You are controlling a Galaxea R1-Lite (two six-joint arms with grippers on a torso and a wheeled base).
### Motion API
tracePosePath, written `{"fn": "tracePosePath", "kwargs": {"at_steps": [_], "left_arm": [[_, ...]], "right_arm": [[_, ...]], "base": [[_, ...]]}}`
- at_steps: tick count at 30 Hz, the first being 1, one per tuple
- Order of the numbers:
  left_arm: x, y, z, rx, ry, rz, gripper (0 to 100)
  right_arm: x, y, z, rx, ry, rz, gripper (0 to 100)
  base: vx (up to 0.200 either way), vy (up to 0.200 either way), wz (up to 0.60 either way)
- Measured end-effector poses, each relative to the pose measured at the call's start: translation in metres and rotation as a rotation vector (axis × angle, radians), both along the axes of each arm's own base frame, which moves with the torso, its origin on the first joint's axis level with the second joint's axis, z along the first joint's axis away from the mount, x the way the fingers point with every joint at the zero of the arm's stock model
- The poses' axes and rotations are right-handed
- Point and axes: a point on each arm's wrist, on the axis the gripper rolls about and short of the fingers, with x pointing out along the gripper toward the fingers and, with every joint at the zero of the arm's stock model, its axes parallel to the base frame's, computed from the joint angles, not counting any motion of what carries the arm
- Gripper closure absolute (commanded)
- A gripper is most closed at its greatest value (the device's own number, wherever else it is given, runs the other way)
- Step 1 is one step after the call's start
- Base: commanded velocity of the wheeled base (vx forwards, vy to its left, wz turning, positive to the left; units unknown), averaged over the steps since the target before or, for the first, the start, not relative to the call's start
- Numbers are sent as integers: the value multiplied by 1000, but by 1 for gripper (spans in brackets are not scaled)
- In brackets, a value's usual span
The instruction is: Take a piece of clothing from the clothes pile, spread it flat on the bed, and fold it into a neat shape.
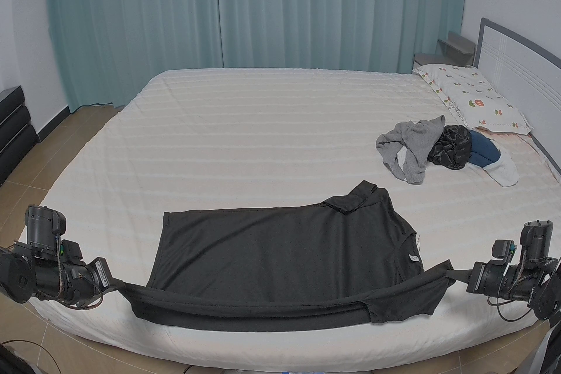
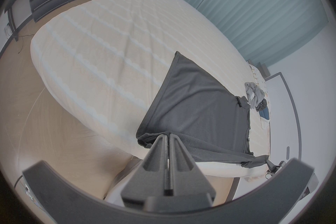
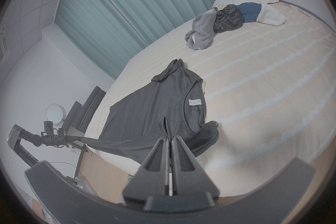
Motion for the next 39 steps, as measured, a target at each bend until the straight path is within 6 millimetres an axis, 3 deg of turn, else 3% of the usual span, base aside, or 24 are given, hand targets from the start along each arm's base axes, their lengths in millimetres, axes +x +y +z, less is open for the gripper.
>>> {"fn": "tracePosePath", "kwargs": {"at_steps": [12, 22, 29, 39], "left_arm": [[-8, 0, 15, 0, 7, 1, 100], [-3, -3, 18, -1, 14, -14, 100], [19, -2, 8, -7, 64, -19, 100], [63, 2, -12, -8, 127, -11, 100]], "right_arm": [[-1, -3, 2, -3, -12, -17, 100], [1, -4, 1, -4, -11, -17, 100], [11, -4, -8, -4, 18, -17, 100], [56, -4, -26, -14, 21, -22, 100]], "base": [[0, 0, 0], [0, 0, 0], [0, 0, 0], [0, 0, 0]]}}
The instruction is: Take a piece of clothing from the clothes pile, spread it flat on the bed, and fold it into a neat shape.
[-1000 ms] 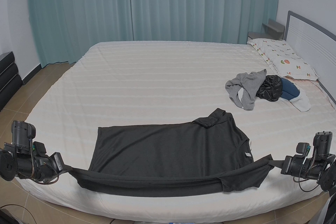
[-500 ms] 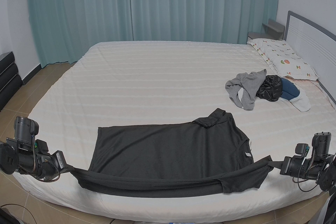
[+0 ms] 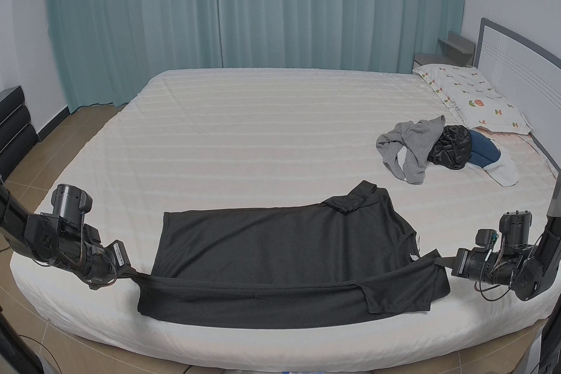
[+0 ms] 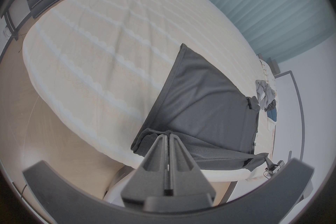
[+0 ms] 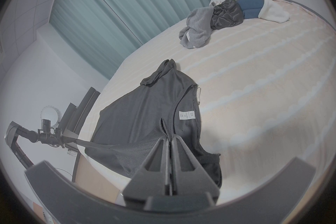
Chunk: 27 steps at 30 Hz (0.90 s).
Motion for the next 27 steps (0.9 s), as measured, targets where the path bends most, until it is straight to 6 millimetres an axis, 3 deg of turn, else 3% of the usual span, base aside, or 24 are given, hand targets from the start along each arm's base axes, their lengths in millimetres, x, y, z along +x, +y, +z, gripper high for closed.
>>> {"fn": "tracePosePath", "kwargs": {"at_steps": [7, 8, 9, 16, 27], "left_arm": [[23, 1, -21, -4, 56, -2, 100], [27, 1, -24, -5, 62, 0, 0], [30, 1, -26, -7, 65, 1, 0], [42, 2, -38, -19, 89, 5, 0], [45, 6, -42, -38, 83, 48, 0]], "right_arm": [[17, 3, -17, 1, 29, 9, 100], [19, 3, -20, 0, 35, 11, 100], [21, 3, -23, 1, 42, 12, 0], [31, 4, -35, 52, 80, -15, 0], [35, 3, -28, 292, 47, -142, 0]], "base": [[0, 0, 0], [0, 0, 0], [0, 0, 0], [0, 0, 0], [0, 0, 0]]}}
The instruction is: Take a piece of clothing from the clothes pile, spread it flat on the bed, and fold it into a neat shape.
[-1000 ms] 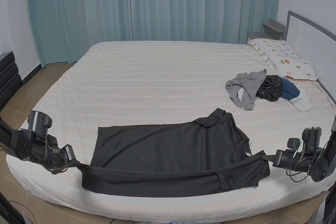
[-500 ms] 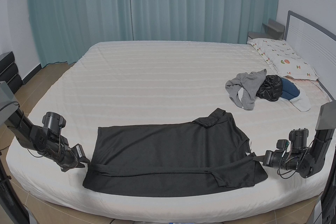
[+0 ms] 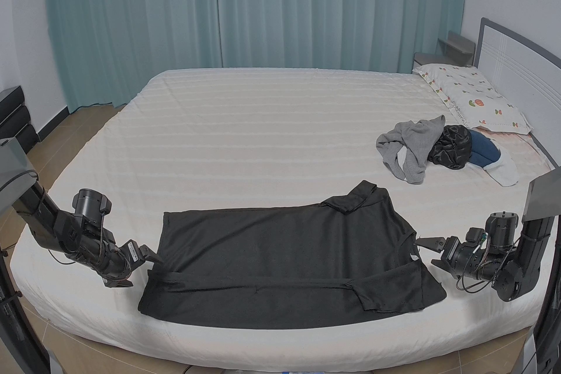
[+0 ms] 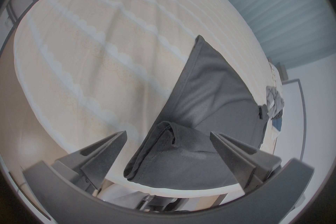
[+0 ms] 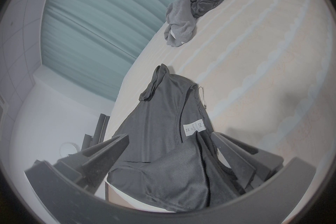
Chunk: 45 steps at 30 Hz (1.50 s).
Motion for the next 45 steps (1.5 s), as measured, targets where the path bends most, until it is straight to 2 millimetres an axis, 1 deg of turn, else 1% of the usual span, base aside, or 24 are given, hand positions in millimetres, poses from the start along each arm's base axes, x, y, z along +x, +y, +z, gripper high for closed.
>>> {"fn": "tracePosePath", "kwargs": {"at_steps": [6, 18, 24, 31, 35, 40, 45], "left_arm": [[1, 2, 1, -27, -5, 57, 0], [-2, 1, 3, -40, -9, 66, 0], [-4, 1, 3, -43, -10, 64, 0], [-5, 1, 5, -55, -19, 55, 0], [-3, 1, 9, -56, -36, 53, 0], [5, 1, 16, -55, -82, 53, 0], [21, 1, 25, -52, -163, 46, 0]], "right_arm": [[-4, 0, -3, 32, 16, -16, 0], [-8, 1, -6, 33, 29, -15, 0], [-9, 2, -6, 32, 31, -13, 0], [-11, 3, -3, 30, -7, -7, 0], [-13, 4, -5, 29, 0, -4, 0], [-13, 4, -7, 30, 9, -3, 0], [-12, 4, -9, 31, 12, -4, 0]], "base": [[0, 0, 0], [0, 0, 0], [200, 0, 0], [0, 0, 0], [0, 0, 0], [0, 0, 0], [0, 0, 0]]}}
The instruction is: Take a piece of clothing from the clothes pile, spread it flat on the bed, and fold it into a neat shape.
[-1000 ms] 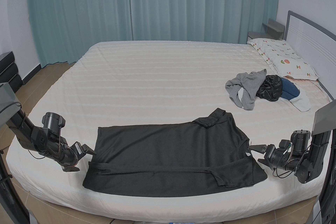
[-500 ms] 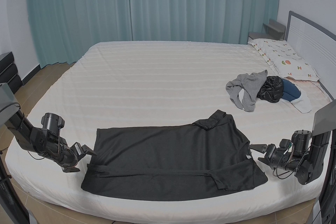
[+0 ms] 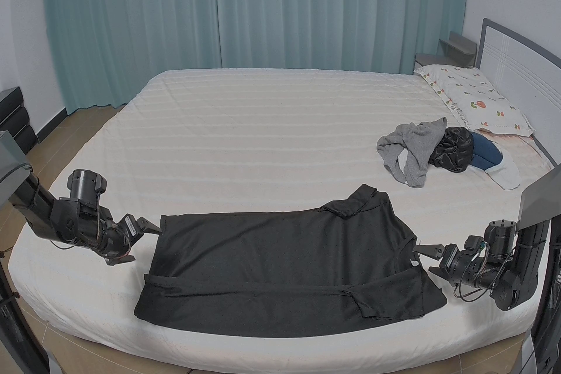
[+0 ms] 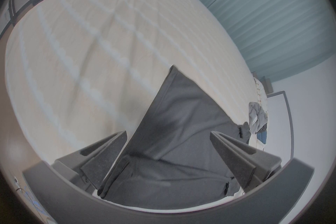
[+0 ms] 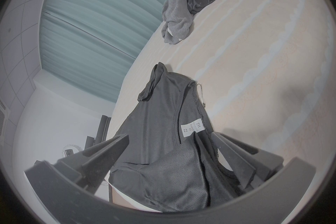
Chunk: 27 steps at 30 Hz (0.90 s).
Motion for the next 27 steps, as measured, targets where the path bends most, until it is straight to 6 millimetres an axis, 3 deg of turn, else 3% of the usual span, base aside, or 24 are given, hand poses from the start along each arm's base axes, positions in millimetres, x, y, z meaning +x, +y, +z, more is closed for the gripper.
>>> {"fn": "tracePosePath", "kwargs": {"at_steps": [12, 20, 27], "left_arm": [[65, -9, 0, 0, -144, -84, 0], [109, -9, -28, 44, -269, -117, 0], [122, -6, -56, 84, -273, -101, 0]], "right_arm": [[1, -1, -6, 2, 20, -2, 0], [0, 1, -14, 3, 47, 4, 0], [-2, 7, -18, 12, 67, 38, 0]], "base": [[0, 0, 0], [0, 0, 0], [0, 0, 0]]}}
